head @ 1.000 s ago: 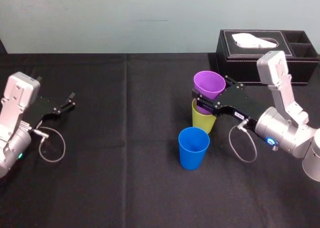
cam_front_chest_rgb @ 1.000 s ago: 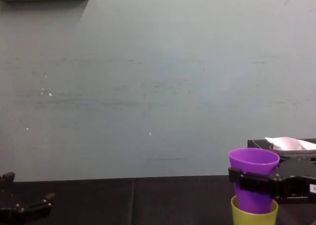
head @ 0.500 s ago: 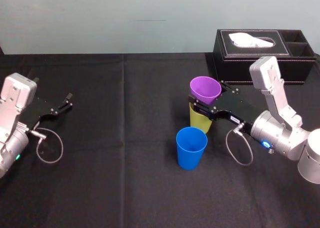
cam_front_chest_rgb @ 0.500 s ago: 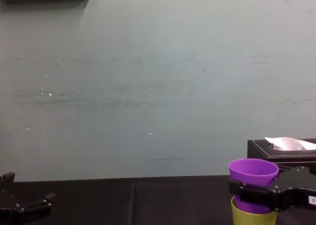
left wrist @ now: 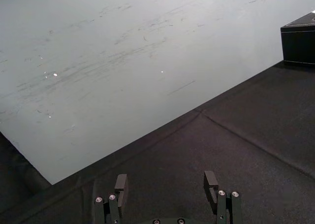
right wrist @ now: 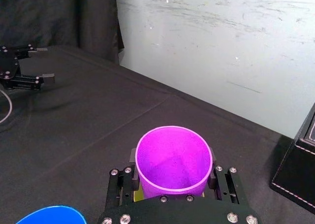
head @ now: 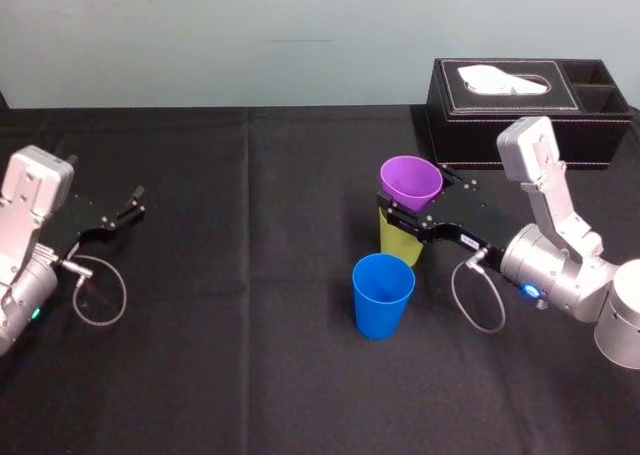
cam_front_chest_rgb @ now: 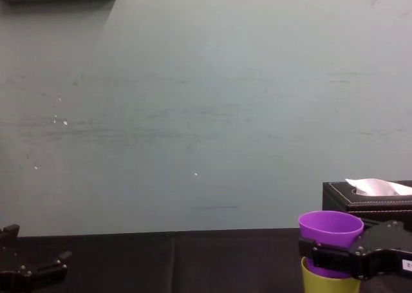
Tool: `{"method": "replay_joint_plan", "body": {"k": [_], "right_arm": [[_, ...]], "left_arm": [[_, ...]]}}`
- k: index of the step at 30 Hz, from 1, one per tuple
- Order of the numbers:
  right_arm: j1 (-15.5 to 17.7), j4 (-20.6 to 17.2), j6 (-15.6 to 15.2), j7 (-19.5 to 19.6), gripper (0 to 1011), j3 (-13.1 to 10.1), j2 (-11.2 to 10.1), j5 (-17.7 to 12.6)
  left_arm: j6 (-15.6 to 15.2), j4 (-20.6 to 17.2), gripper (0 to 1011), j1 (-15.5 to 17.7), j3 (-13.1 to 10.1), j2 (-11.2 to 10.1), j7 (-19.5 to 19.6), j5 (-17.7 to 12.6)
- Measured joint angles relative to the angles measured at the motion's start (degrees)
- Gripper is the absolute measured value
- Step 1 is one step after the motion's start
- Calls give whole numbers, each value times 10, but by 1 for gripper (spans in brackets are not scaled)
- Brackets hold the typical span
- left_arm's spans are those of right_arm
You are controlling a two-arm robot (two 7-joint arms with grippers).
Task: Stack the three plastic cups sequentially using one hand.
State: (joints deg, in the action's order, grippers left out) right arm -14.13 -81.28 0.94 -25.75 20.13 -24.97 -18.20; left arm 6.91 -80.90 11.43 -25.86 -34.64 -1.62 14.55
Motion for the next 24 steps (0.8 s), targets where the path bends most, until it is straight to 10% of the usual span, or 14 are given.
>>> {"method": "replay_joint_plan", "body": {"k": [16,24], "right_arm": [[0,-2,-1,0,739,-1,-1,-1],[0,-2,-1,0,935,-1,-1,-1]], "left_arm": [[0,0,1011,0,0,0,0,0],[0,0,1011,0,0,0,0,0]]}}
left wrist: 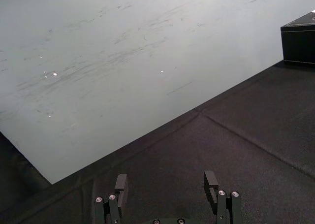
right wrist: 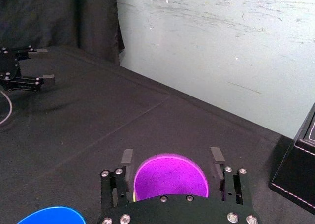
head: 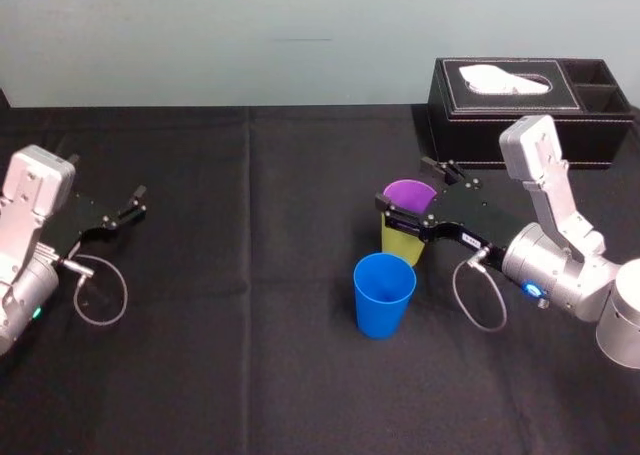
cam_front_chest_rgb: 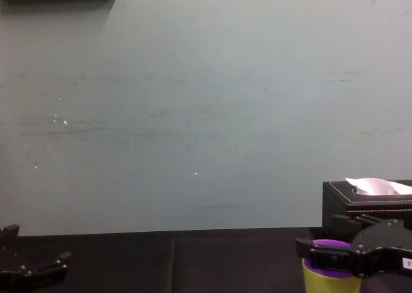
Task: Stack the three plastic cups sequentially using one hand.
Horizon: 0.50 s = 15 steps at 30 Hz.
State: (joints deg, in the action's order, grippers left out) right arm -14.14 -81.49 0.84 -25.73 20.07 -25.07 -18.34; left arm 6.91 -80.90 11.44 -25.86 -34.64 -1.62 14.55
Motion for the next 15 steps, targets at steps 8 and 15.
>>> {"method": "replay_joint_plan", "body": {"k": [8,15], "right_arm": [[0,0,0,0,1003,0,0,0],[30,-43,4,-2,1003,-18,-15,-15]], "left_arm": [[0,0,1011,0,0,0,0,0],[0,0,1011,0,0,0,0,0]]}}
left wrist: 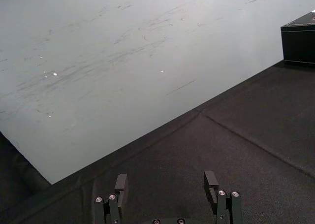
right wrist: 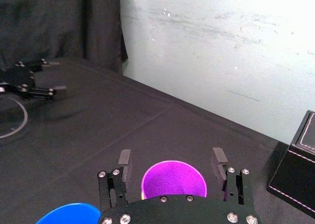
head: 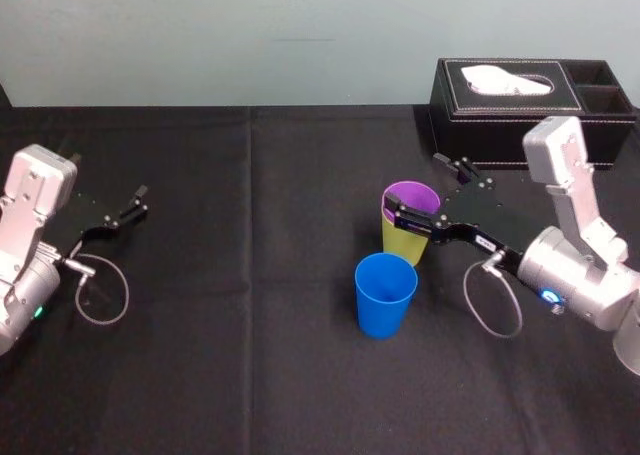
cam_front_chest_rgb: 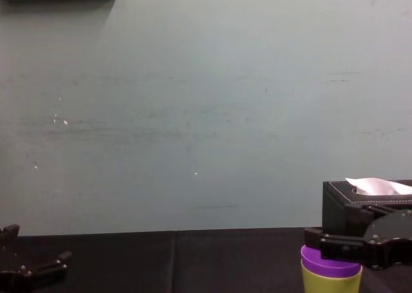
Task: Stack the three plastic cups sequentially using one hand.
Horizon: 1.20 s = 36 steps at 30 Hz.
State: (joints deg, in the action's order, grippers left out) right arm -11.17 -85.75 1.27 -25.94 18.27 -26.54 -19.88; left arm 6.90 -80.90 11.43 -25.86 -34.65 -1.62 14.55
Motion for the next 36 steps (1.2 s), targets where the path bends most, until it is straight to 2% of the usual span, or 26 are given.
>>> {"method": "replay_joint_plan", "body": {"k": [6,10,11,16,17,21,24,27,36], "right_arm": [[52,-57,-4,-1,1003,-24,-28,-21],[96,-91,-1,-7,1003,-47,-56,-38],[115,-103,2,-8,1003,-58,-67,-45],[175,-132,14,-15,1003,-89,-100,-60],[196,-140,19,-18,1003,-97,-109,-64],[243,-155,35,-25,1003,-111,-126,-67],[271,-159,48,-29,1003,-115,-131,-64],[284,-159,61,-33,1003,-111,-131,-53],[275,-142,89,-53,1003,-78,-116,-33]], "left_arm": [[0,0,1011,0,0,0,0,0],[0,0,1012,0,0,0,0,0],[0,0,1011,0,0,0,0,0],[0,0,1011,0,0,0,0,0],[0,0,1011,0,0,0,0,0],[0,0,1011,0,0,0,0,0],[0,0,1011,0,0,0,0,0],[0,0,1011,0,0,0,0,0],[0,0,1011,0,0,0,0,0]]}}
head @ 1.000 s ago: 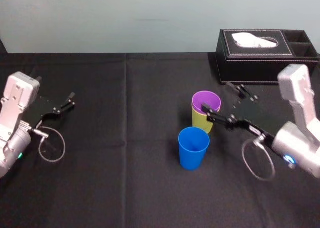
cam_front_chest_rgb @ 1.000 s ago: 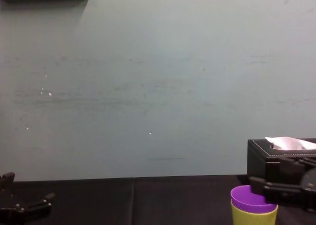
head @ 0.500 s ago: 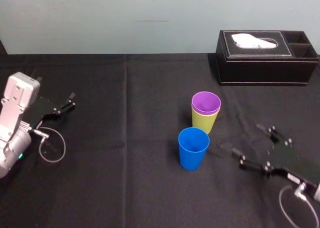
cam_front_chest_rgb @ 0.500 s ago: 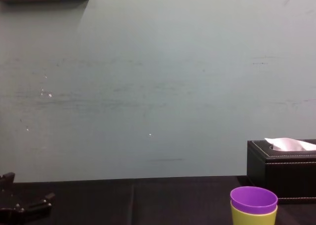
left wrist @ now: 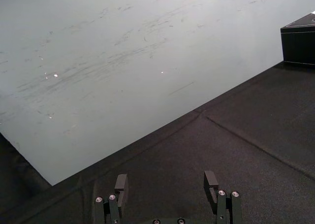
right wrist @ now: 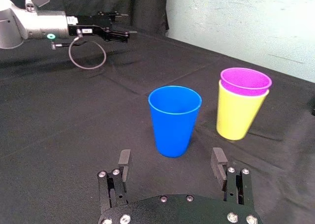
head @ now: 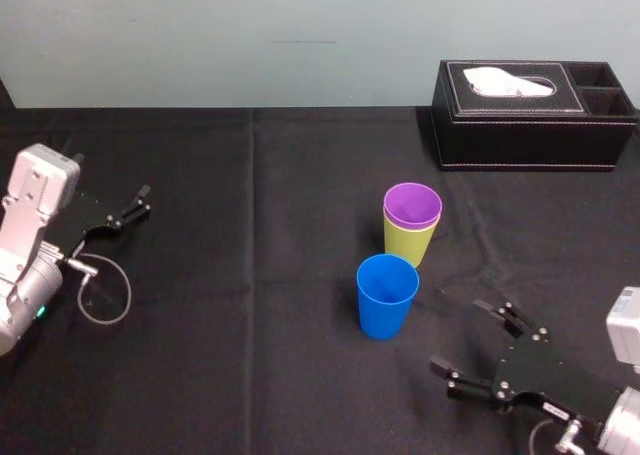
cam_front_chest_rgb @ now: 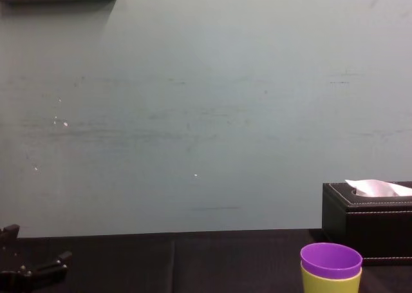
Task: Stack the three plastic cups sequentially using one hand.
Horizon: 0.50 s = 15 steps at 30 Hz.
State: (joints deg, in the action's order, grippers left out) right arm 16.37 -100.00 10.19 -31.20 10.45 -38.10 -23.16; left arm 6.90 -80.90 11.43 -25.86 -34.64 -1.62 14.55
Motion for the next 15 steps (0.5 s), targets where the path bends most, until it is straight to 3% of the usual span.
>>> {"method": "replay_joint_plan", "body": {"k": [15], "right_arm": [[-62,46,-8,-5,1003,49,46,3]], "left_arm": [[0,0,1011,0,0,0,0,0]]}}
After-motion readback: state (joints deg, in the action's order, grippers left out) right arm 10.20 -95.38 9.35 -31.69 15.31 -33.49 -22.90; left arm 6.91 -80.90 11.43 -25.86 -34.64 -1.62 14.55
